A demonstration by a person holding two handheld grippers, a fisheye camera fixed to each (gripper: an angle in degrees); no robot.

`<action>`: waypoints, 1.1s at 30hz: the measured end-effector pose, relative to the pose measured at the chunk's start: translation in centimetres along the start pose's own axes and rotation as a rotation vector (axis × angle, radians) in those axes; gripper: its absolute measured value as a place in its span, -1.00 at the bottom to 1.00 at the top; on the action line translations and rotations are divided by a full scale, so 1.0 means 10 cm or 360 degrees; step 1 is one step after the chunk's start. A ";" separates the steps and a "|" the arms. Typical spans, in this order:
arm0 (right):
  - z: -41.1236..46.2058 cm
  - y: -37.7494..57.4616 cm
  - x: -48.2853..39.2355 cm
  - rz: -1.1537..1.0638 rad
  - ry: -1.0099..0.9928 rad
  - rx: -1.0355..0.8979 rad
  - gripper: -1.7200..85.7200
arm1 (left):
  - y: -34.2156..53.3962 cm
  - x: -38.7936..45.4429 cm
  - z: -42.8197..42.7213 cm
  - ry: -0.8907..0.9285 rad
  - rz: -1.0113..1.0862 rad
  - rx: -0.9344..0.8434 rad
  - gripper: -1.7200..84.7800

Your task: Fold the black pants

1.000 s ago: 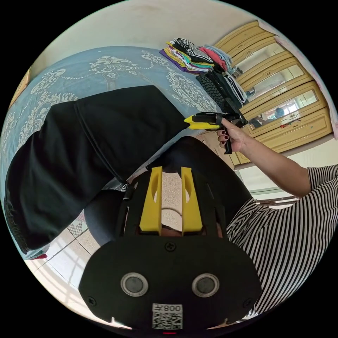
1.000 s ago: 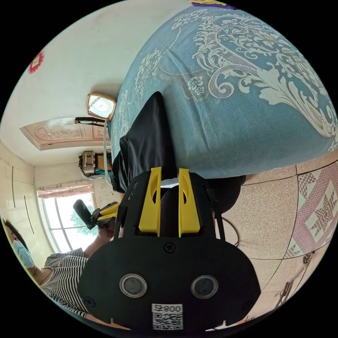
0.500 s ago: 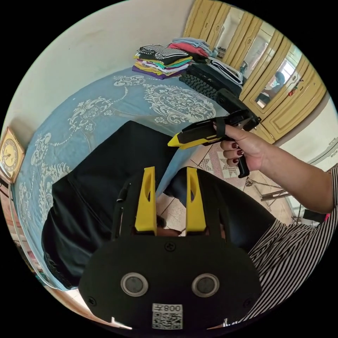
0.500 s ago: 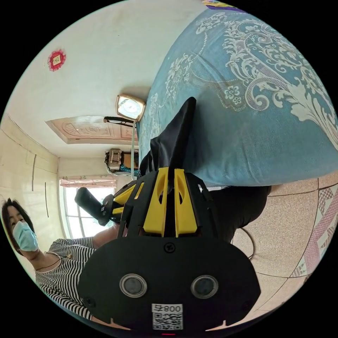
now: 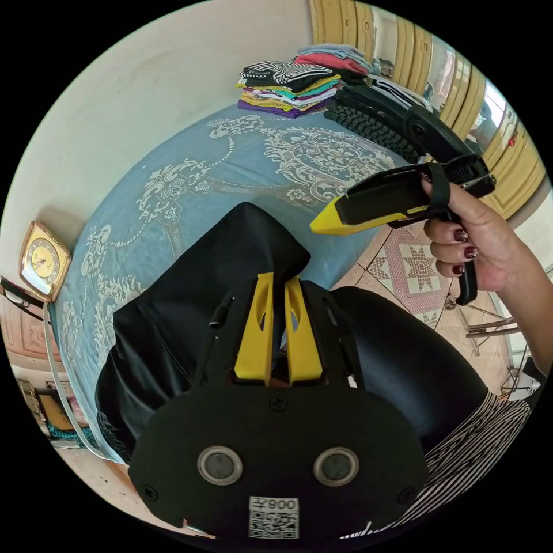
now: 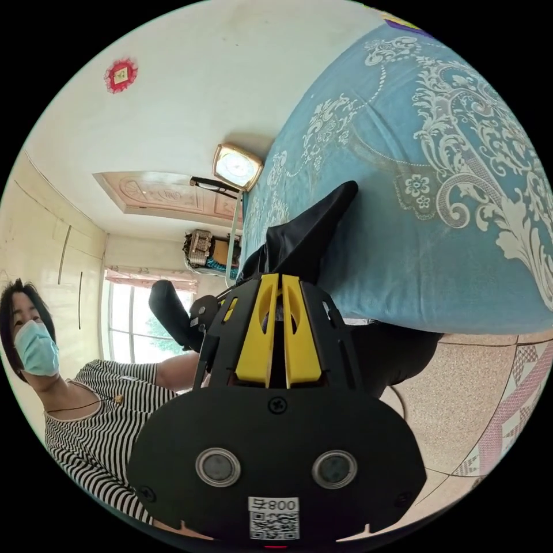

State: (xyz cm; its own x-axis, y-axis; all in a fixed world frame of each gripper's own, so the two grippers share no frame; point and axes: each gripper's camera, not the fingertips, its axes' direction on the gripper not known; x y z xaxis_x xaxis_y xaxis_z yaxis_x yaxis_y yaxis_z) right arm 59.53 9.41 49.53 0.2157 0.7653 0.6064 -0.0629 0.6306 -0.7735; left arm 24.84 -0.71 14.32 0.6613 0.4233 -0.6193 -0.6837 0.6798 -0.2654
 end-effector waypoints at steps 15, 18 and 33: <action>0.35 -1.15 0.52 0.0391 -0.0099 -0.0076 -0.74 | -0.02 0.27 -0.01 0.0085 -0.0055 0.0053 -0.91; 0.43 -1.24 0.50 0.0418 -0.0152 -0.0069 -0.75 | -0.01 0.28 -0.01 0.0099 -0.0051 0.0058 -0.91; 0.26 -1.56 -0.22 0.0201 -0.0032 -0.0084 -0.90 | -0.15 0.21 -0.35 0.0237 0.0003 0.0241 -0.91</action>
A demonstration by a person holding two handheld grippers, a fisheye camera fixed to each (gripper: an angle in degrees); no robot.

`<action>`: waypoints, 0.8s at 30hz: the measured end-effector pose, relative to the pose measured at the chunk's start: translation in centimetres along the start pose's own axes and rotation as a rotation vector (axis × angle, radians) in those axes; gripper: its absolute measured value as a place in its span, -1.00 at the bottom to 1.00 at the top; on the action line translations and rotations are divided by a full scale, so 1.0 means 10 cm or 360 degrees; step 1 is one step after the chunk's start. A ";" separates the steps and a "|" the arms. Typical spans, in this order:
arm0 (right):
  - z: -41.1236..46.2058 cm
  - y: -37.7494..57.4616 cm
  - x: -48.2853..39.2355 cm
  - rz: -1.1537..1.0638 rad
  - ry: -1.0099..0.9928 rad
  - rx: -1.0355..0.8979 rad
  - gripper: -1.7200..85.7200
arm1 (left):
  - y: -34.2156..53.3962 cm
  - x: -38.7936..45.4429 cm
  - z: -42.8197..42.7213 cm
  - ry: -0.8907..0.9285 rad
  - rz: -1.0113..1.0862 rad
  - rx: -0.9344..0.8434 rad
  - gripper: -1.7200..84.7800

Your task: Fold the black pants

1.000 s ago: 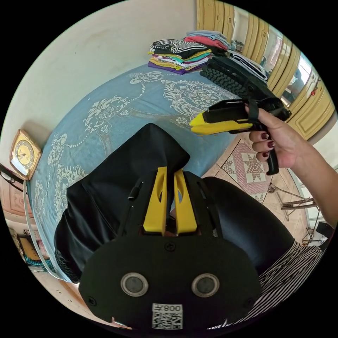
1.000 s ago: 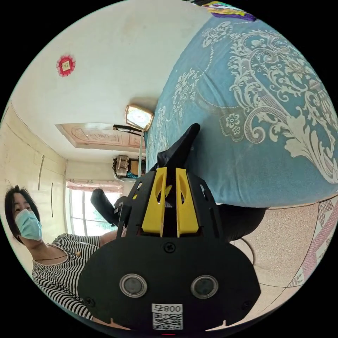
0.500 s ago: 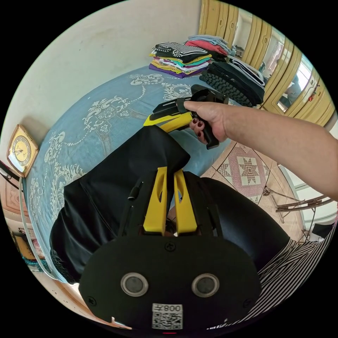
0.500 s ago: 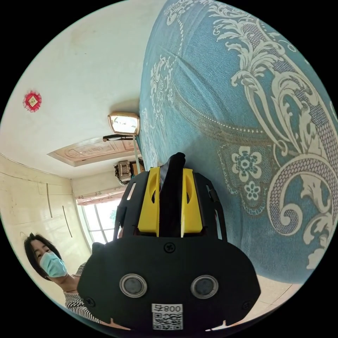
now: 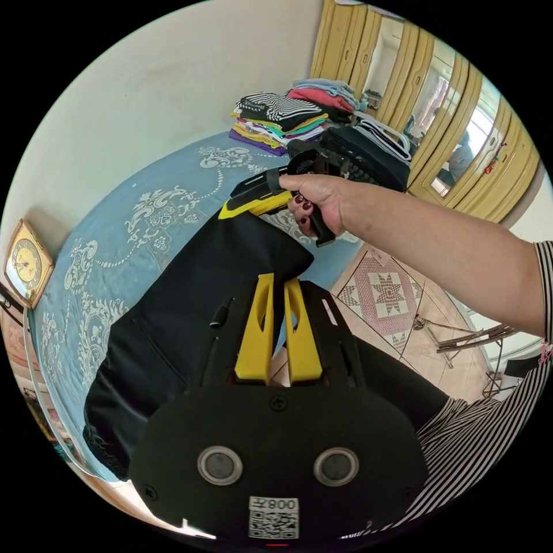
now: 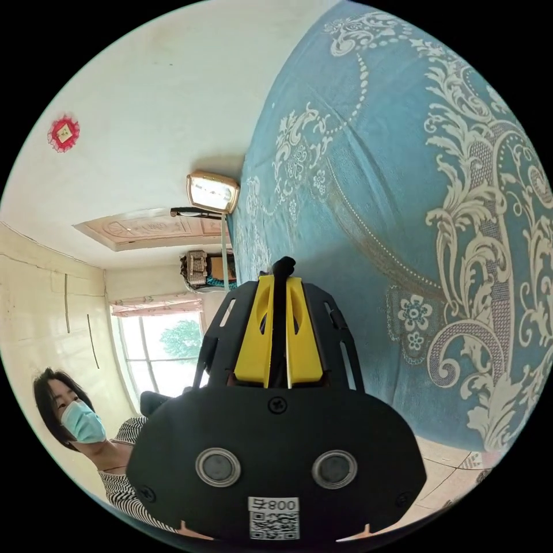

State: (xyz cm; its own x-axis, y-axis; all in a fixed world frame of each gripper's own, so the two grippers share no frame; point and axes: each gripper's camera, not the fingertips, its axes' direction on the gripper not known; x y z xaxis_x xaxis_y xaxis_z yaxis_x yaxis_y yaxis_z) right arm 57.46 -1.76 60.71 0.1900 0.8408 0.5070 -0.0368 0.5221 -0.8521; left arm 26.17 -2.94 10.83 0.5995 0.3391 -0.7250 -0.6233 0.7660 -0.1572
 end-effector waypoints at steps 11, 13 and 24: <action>-0.54 0.32 -0.13 0.0094 0.0131 0.0209 -0.90 | -0.10 0.01 -0.11 0.0204 0.0112 0.0070 -0.91; -0.52 0.38 -0.14 0.0122 0.0147 0.0225 -0.90 | -0.04 -0.03 -0.13 0.0234 0.0098 0.0062 -0.91; 0.04 0.56 -0.68 0.0044 0.0035 0.0244 -0.90 | 0.58 -0.76 -0.61 0.0276 -0.0127 0.0203 -0.92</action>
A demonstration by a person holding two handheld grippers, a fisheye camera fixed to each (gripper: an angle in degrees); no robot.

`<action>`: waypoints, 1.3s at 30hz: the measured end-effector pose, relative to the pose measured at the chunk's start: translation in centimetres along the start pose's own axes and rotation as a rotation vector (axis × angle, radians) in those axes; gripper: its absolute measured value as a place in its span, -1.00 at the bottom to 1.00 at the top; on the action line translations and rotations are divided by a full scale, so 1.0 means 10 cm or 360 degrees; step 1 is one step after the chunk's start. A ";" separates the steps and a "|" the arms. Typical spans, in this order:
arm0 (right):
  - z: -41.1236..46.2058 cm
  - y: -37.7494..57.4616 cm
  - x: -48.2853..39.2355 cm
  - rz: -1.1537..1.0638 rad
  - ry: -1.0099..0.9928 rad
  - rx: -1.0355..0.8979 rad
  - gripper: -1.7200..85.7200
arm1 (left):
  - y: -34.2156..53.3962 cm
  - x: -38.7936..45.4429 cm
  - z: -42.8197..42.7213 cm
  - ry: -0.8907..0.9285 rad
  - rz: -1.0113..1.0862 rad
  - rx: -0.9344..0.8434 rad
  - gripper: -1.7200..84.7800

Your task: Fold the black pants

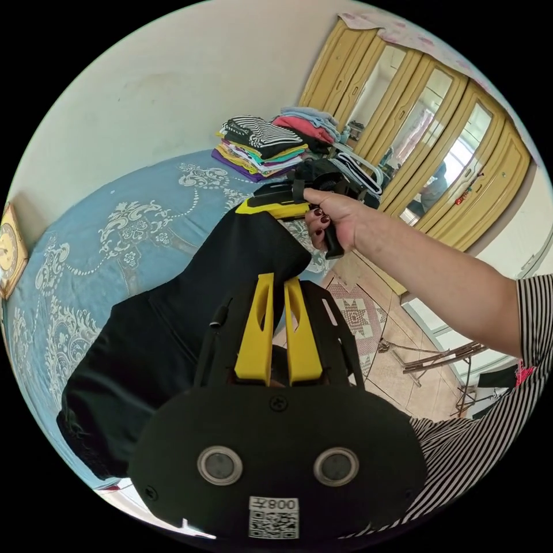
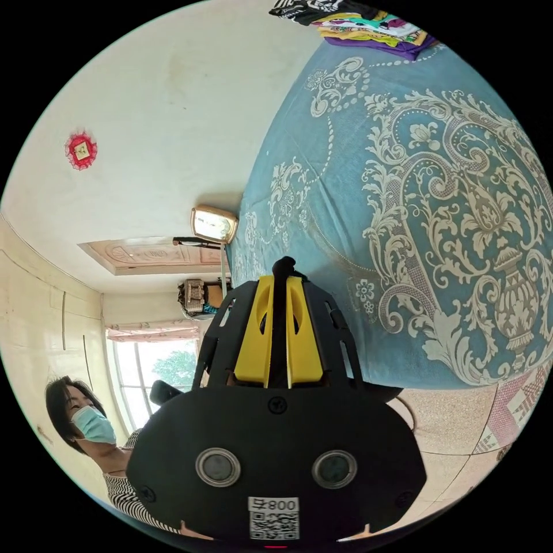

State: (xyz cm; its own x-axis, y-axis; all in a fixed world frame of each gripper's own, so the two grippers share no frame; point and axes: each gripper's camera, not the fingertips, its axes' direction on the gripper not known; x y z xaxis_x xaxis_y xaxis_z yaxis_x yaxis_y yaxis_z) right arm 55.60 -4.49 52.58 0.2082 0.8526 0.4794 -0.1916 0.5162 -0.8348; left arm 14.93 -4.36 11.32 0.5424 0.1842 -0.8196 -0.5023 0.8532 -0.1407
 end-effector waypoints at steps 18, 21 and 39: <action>2.18 0.60 -1.66 -0.0381 -0.0129 -0.0266 -0.90 | 1.67 -1.61 -1.71 -0.0081 -0.0617 0.0330 -0.92; 2.68 0.69 -1.87 -0.0424 -0.0090 -0.0363 -0.90 | 1.99 -1.88 -1.93 -0.0099 -0.0727 0.0351 -0.92; 5.07 1.13 -2.55 -0.0529 0.0250 -0.0747 -0.90 | 3.60 -3.33 -2.77 -0.0024 -0.1359 0.0421 -0.92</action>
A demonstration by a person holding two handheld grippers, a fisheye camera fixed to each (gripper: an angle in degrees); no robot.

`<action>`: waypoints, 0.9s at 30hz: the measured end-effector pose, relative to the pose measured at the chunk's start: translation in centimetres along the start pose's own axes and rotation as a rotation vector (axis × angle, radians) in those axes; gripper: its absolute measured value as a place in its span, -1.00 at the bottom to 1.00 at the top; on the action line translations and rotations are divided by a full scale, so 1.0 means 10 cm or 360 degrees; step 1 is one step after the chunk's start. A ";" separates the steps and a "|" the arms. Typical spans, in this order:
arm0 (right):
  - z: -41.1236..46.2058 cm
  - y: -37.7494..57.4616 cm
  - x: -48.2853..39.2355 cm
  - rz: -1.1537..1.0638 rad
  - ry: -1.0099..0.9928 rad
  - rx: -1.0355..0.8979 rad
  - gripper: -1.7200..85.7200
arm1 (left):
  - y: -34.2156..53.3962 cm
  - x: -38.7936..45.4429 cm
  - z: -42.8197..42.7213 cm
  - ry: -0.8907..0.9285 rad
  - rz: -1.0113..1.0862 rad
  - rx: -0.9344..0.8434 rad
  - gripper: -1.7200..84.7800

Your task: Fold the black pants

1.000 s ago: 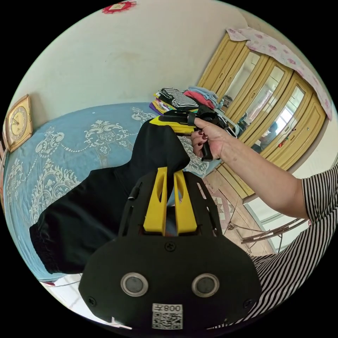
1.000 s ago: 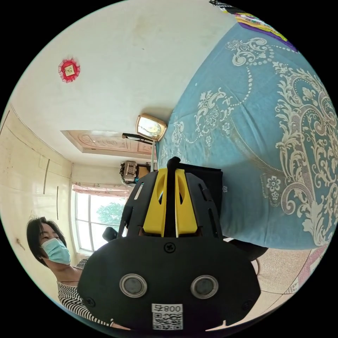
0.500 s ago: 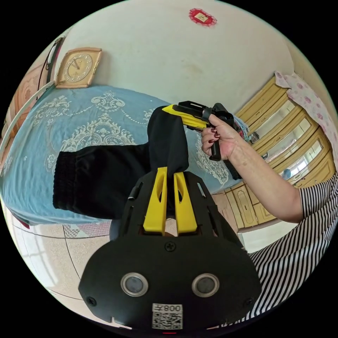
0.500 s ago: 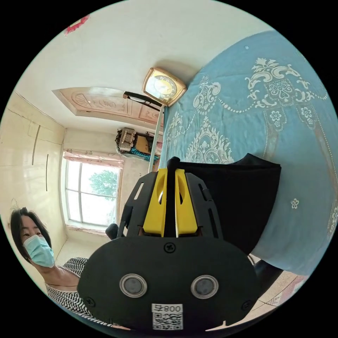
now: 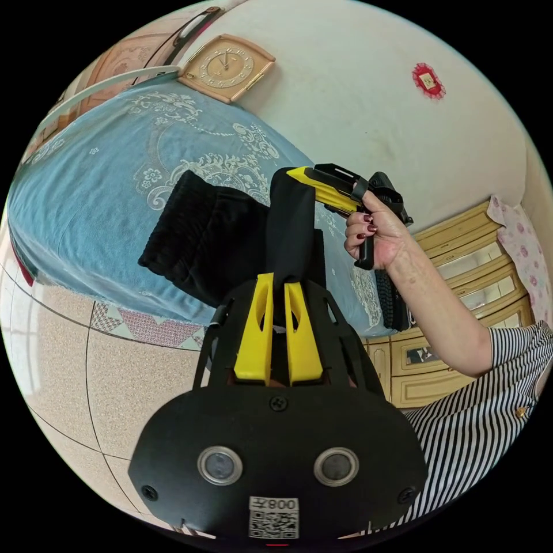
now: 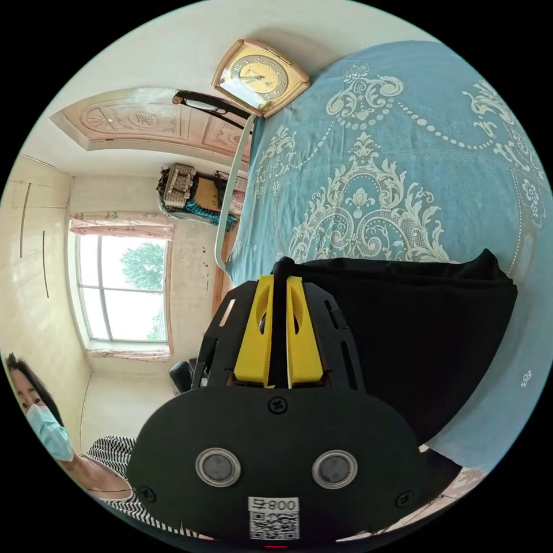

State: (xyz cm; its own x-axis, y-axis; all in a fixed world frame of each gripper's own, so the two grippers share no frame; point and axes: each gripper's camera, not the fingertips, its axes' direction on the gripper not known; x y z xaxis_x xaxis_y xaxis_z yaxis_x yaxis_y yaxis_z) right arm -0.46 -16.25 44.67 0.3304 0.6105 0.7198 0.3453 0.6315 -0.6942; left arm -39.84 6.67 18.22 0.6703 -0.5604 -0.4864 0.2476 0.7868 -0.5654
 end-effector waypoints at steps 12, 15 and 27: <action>0.89 -0.40 -0.29 0.0010 0.0072 -0.0127 -0.89 | -0.11 -0.89 -0.39 0.0104 -0.0289 0.0054 -0.91; 1.07 -0.48 -0.33 0.0012 0.0102 -0.0159 -0.88 | -0.14 -1.04 -0.44 0.0107 -0.0320 0.0042 -0.91; 1.23 -0.49 -0.43 -0.0135 -0.0112 -0.0124 -0.83 | -0.08 -1.39 -0.66 0.0236 -0.0455 0.0090 -0.88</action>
State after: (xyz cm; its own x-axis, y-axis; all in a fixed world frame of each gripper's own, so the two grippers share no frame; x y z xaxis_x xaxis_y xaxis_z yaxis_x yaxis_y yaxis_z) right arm -14.38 -16.09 44.96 0.2354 0.5905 0.7719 0.4377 0.6447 -0.6267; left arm -53.93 12.10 21.03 0.4598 -0.7891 -0.4074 0.4523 0.6029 -0.6572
